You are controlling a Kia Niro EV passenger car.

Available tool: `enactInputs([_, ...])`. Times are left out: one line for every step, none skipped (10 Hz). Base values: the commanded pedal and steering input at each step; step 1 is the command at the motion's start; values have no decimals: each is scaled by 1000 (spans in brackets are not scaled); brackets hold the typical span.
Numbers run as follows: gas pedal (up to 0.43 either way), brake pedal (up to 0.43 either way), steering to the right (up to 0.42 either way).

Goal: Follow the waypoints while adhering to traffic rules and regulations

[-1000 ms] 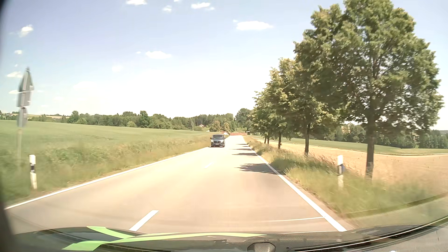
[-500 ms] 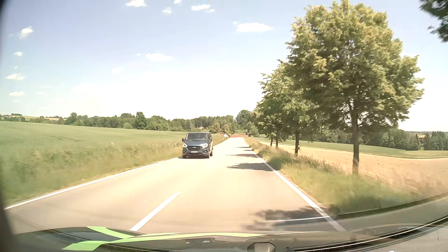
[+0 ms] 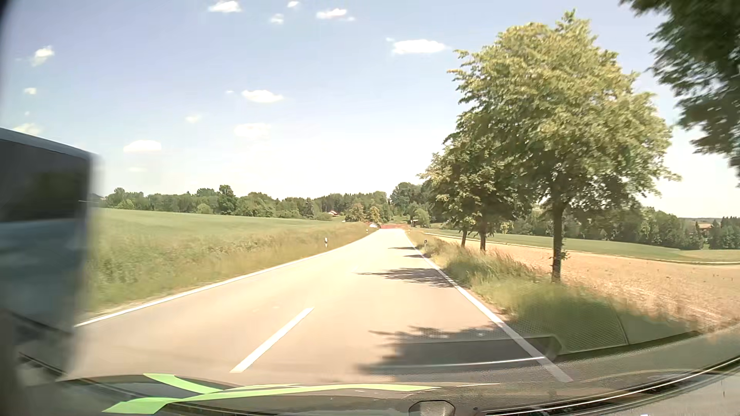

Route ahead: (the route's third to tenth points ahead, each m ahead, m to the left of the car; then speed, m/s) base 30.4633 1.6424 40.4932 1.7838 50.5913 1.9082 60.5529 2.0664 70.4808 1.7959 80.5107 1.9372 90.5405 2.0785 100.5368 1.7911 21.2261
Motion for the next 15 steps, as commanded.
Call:
enactInputs([157,0,0])
enactInputs([169,0,0])
enactInputs([169,0,0])
enactInputs([169,0,0])
enactInputs([169,0,0])
enactInputs([169,0,0])
enactInputs([177,0,0])
enactInputs([177,0,0])
enactInputs([169,0,0])
enactInputs([157,0,0])
enactInputs([157,0,1])
enactInputs([157,0,1])
enactInputs([157,0,2])
enactInputs([169,0,1])
enactInputs([169,0,1])
